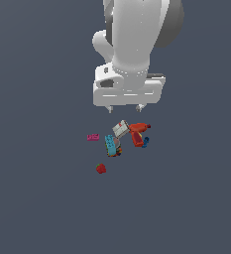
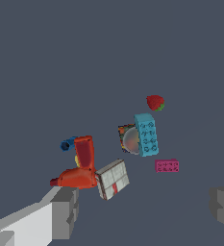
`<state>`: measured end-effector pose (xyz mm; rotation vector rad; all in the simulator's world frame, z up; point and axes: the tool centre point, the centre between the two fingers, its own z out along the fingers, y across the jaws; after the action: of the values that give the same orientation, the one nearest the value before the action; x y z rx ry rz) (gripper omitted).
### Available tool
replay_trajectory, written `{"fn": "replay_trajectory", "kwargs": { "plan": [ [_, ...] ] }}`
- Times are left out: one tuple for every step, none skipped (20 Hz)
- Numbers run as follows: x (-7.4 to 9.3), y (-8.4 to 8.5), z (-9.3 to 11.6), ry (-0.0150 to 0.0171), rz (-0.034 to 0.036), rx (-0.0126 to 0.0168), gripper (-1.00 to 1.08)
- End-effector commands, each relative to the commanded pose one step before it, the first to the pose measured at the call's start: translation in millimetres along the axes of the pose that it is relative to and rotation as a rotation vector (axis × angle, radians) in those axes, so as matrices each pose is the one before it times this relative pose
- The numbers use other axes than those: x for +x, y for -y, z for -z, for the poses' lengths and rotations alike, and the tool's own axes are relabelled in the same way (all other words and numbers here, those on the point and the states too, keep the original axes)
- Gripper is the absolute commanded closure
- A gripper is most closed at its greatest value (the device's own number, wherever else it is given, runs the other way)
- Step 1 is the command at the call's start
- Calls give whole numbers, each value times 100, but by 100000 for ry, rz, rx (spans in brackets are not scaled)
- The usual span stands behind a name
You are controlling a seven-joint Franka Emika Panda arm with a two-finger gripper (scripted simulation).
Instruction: Pick up a designated object from a clutter of objects.
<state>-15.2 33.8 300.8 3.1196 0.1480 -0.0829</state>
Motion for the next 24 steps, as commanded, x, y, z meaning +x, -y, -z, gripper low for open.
{"fn": "replay_trajectory", "kwargs": {
  "plan": [
    [0,-1,0,0,0,0,-92],
    [12,32,-10,5,136,-24,-92],
    [35,96,-29,19,403,-67,-92],
    [57,152,-47,30,649,-108,-92],
    [78,214,-63,43,900,-150,-92],
    [96,272,-76,55,1132,-191,-92],
    [104,310,-78,64,1265,-216,-92],
    [79,259,-55,55,1028,-180,-92],
    [52,195,-30,43,743,-135,-92],
    [25,130,-9,30,464,-89,-92],
    [3,66,7,17,202,-44,-92],
    [-11,20,15,0,0,0,-92],
    [-5,-74,-5,-12,-215,38,-92],
    [28,-62,-40,-21,-87,38,-92],
    [69,-68,-90,0,0,0,-92],
    [89,-54,-105,-61,174,65,-92],
    [129,-87,-160,-43,187,39,-92],
    [159,-104,-200,-62,244,57,-92],
    [190,-143,-245,-73,248,70,-92],
    [218,-176,-288,-87,267,83,-92],
    [244,-204,-331,-102,301,95,-92],
    [268,-230,-374,-114,339,102,-92],
    [292,-256,-420,-126,386,108,-92],
    [313,-286,-466,-138,422,112,-92]
  ]
}}
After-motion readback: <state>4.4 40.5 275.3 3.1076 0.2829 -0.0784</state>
